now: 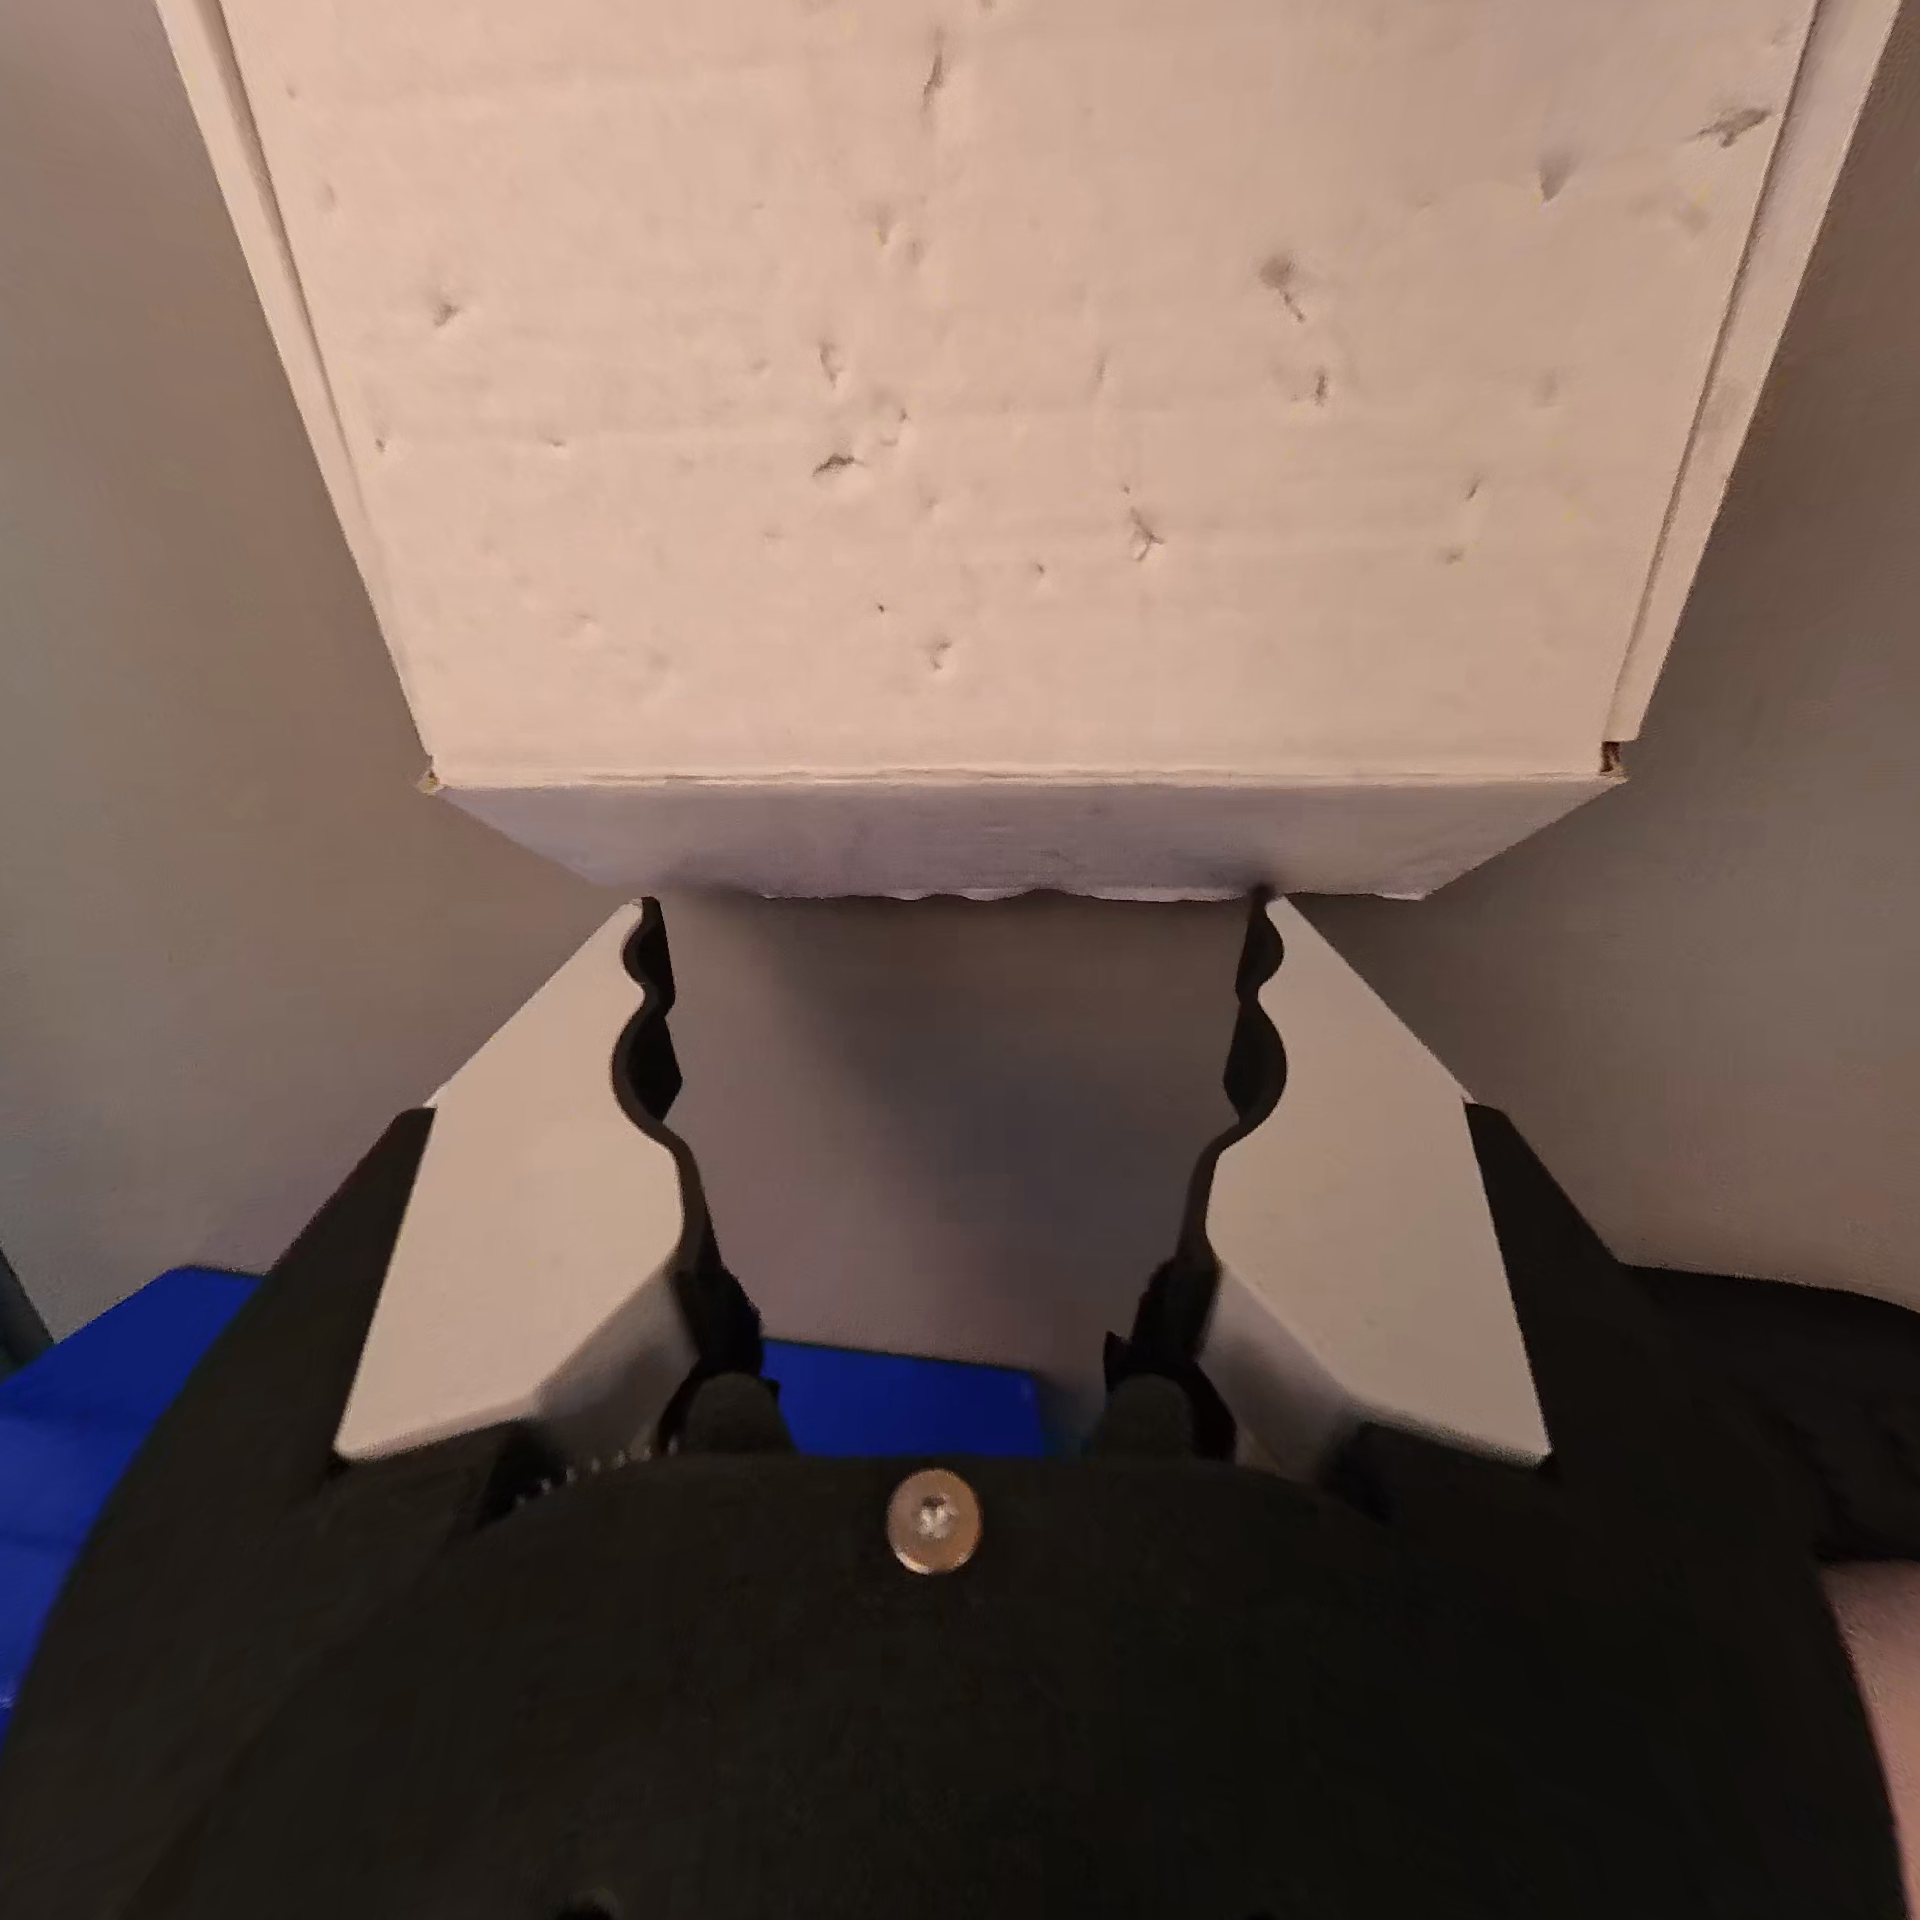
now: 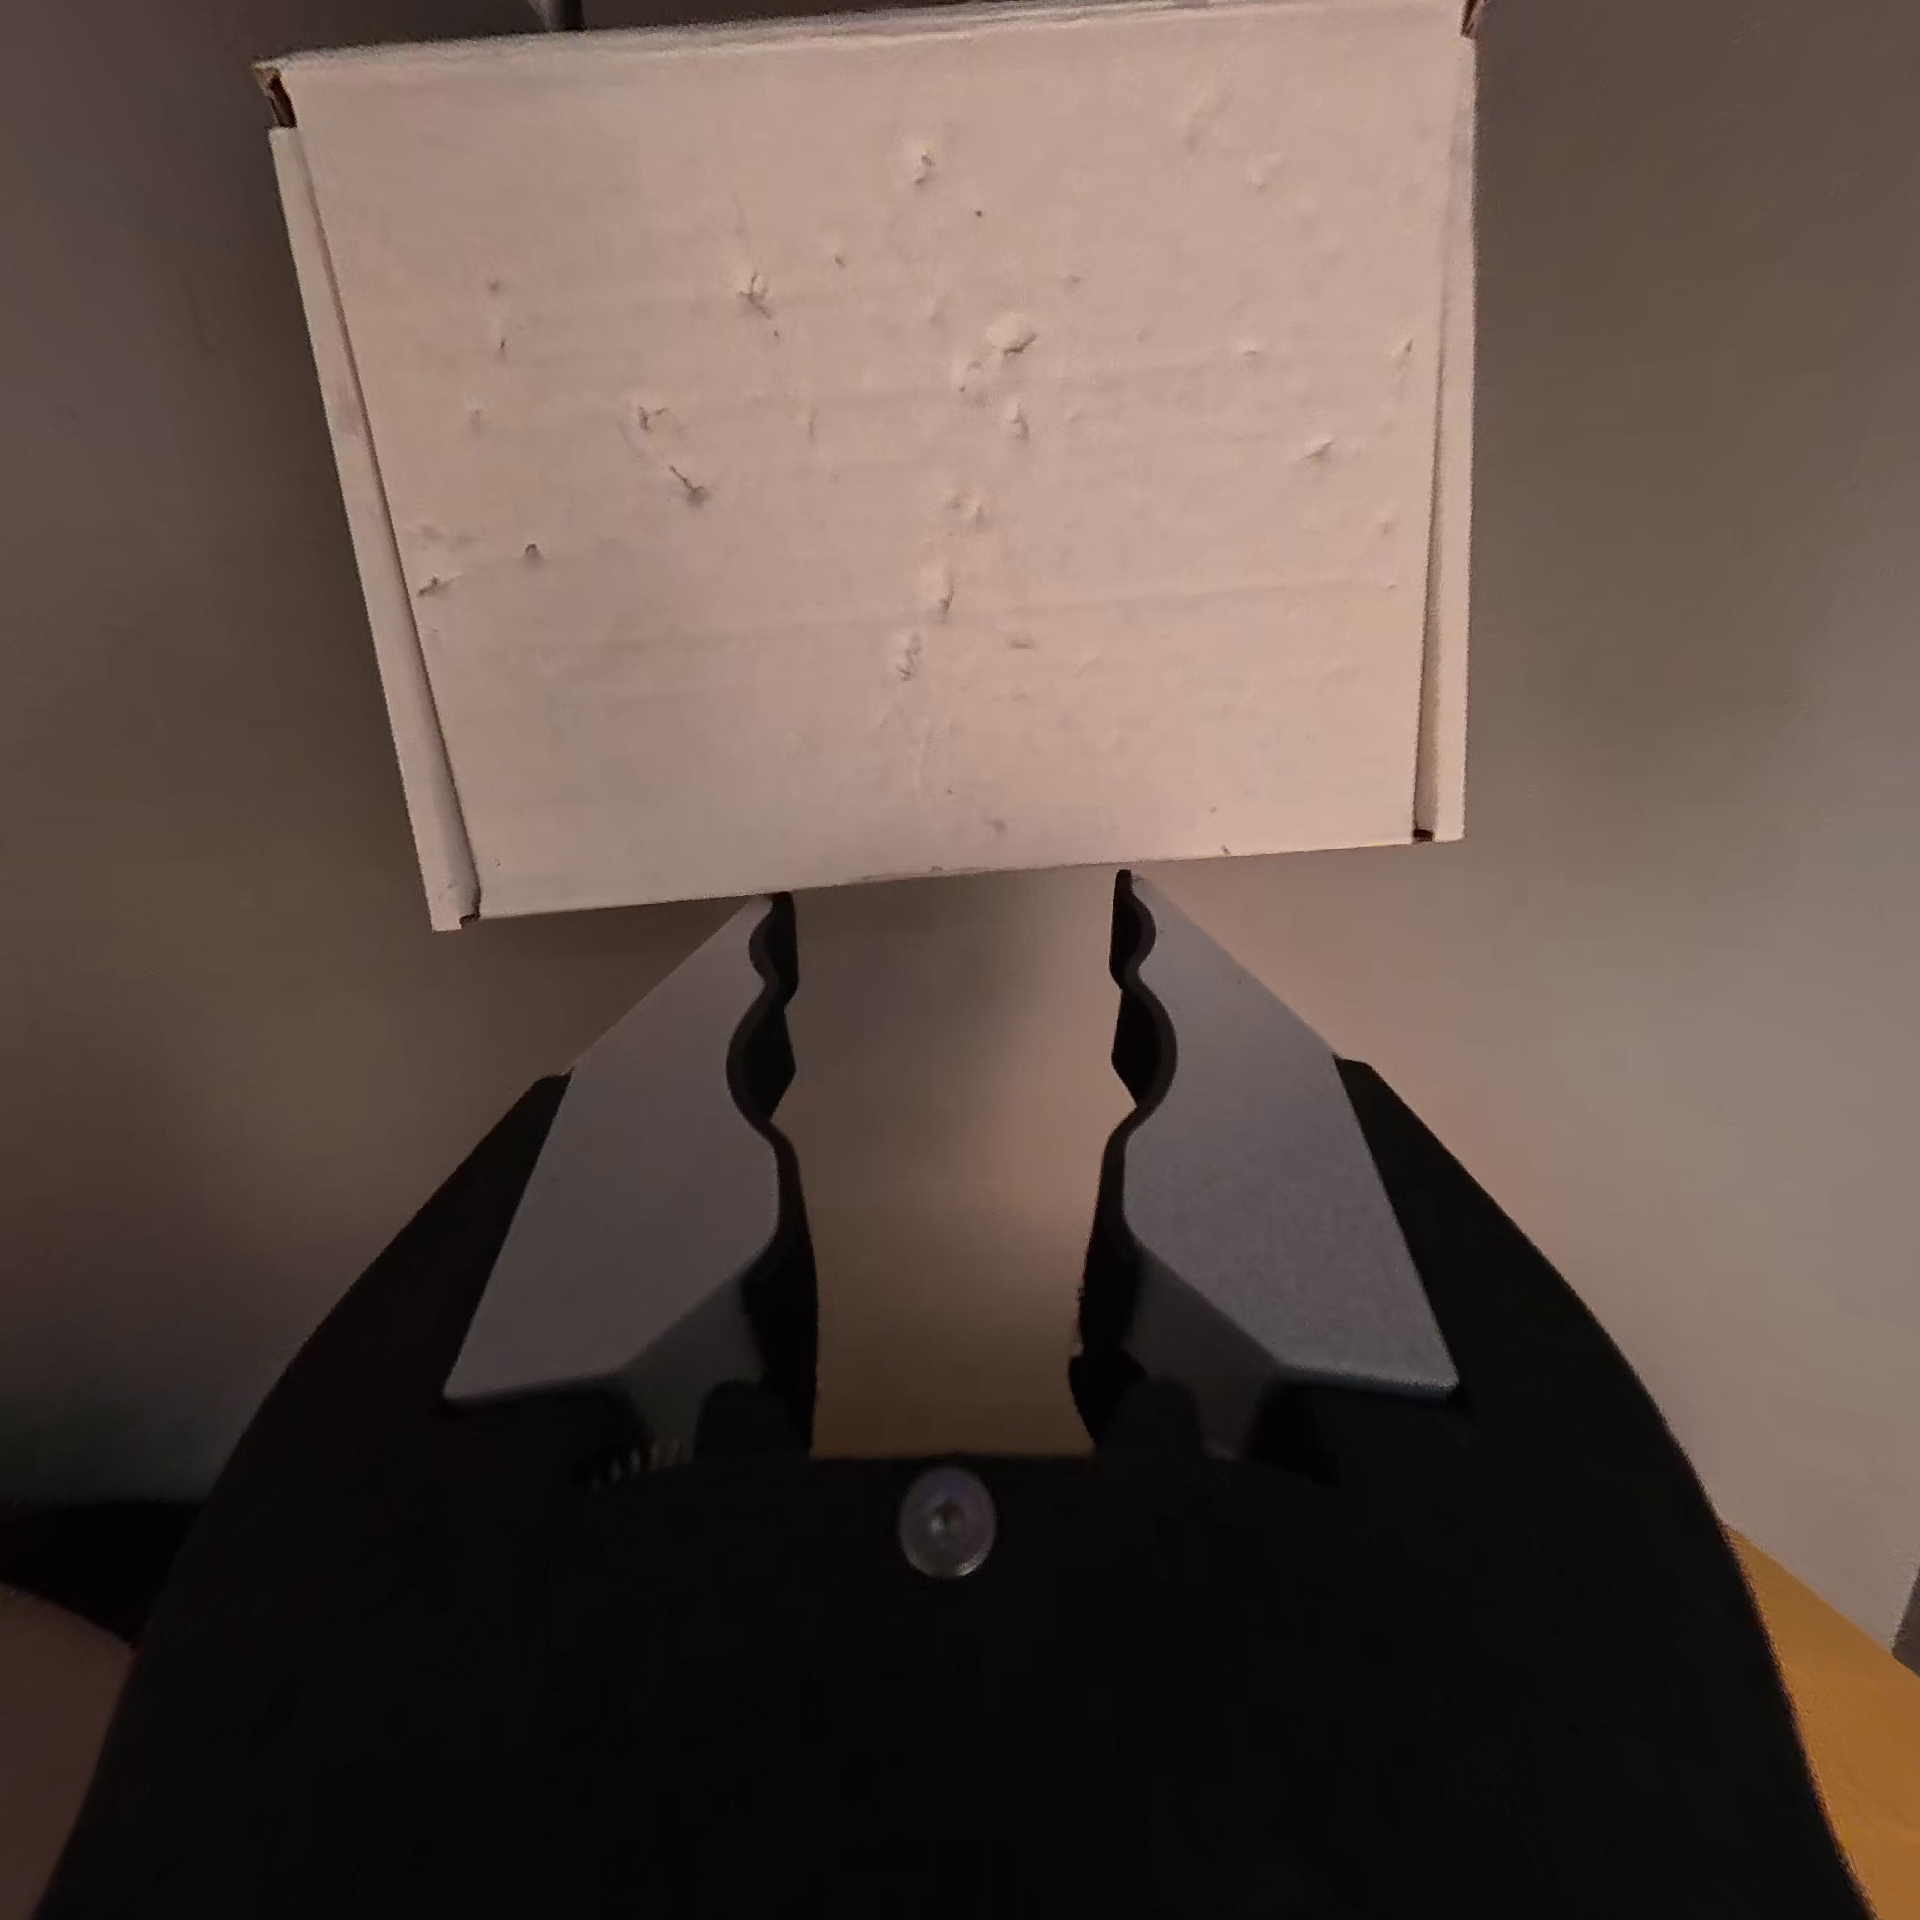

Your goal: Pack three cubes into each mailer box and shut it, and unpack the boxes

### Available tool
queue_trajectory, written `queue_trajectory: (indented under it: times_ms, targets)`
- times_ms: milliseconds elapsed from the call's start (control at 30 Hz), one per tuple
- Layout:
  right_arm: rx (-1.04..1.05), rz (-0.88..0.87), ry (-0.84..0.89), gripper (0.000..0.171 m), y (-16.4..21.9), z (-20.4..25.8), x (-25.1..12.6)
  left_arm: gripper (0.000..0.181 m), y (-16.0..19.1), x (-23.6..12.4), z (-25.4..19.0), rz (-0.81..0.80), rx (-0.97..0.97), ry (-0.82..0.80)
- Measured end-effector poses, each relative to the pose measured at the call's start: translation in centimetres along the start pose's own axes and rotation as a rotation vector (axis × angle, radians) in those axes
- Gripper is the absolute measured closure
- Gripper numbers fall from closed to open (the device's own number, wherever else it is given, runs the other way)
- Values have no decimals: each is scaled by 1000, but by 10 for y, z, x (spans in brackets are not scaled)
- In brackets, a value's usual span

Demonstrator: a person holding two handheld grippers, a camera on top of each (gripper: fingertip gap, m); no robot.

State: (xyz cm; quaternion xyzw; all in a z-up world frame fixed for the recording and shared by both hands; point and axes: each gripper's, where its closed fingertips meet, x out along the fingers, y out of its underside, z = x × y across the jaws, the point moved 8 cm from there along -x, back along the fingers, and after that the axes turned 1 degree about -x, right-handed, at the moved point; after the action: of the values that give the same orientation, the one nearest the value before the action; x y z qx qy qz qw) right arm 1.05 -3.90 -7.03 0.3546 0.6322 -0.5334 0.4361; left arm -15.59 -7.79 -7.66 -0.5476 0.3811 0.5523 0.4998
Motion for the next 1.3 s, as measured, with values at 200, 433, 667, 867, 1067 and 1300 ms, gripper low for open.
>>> queue_trajectory:
  times_ms: [200, 433, 667, 867, 1067, 1300]
  targets:
    - [-35, -81, -31, 104, -2, -2, 5, 71, 5, 7, -2, -76, -14, 29]
    - [-50, -86, -29, 103, -6, -1, 8, 68, 3, 13, -4, -74, -10, 28]
    - [-44, -79, -27, 103, -7, 0, 8, 69, -2, 17, -4, -108, -19, 26]
    - [-30, -97, -24, 100, -5, -1, 9, 67, 0, 19, -3, -135, -33, 36]
    - [44, -42, -91, 74, -1, 3, 12, 69, 2, 20, -2, -141, -63, 61]
    - [9, -27, -111, 61, -3, 9, 15, 64, 3, 19, -13, -95, -6, 80]
